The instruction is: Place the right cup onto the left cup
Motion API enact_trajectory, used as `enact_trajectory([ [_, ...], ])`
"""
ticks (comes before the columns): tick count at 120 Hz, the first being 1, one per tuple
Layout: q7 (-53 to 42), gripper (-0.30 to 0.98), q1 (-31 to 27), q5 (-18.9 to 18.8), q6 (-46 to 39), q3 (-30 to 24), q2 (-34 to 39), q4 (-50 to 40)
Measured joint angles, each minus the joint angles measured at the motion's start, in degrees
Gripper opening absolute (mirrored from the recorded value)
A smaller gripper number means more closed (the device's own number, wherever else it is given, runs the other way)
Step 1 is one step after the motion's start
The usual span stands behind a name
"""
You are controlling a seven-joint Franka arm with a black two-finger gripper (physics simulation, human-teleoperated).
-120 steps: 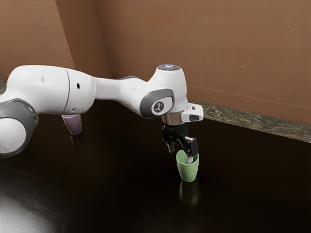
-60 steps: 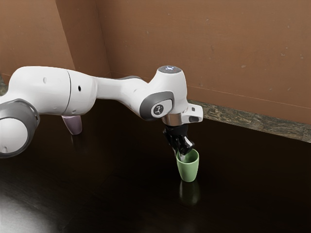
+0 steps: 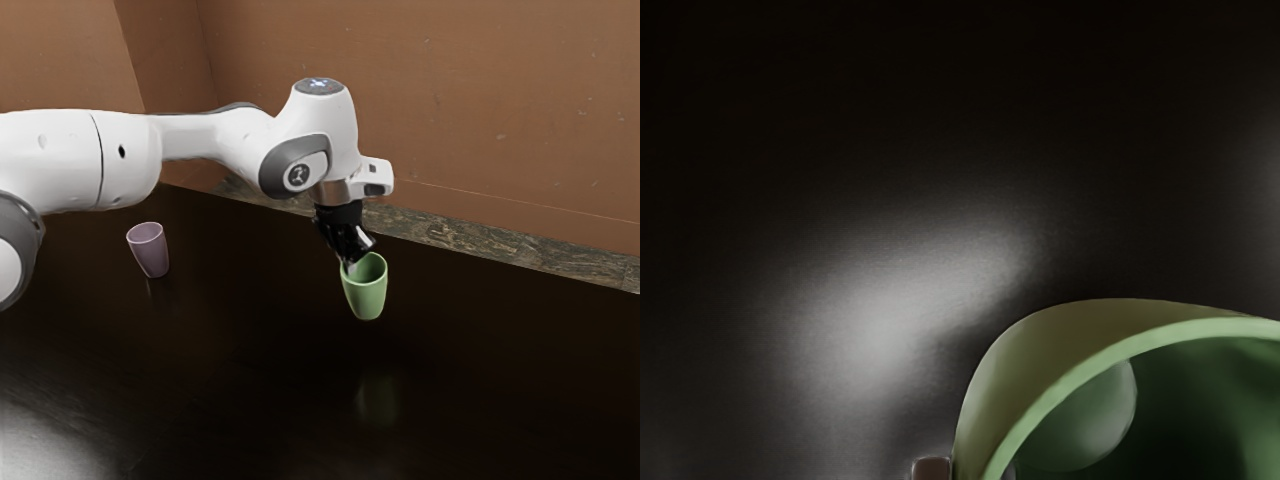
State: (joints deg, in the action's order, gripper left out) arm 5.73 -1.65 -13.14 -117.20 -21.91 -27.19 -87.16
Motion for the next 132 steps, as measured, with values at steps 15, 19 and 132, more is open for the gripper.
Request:
enact_trajectory([
  [15,-0.48,-0.09,-3.35,-0.52,3.85,1.63,3.31,2.86],
  [19,-0.81,-0.09,-4.03,-0.56,4.99,2.72,3.62,4.44],
  [132,-13.51,-0.1,-33.0,0.11,10.61,4.41,-2.23,15.32],
])
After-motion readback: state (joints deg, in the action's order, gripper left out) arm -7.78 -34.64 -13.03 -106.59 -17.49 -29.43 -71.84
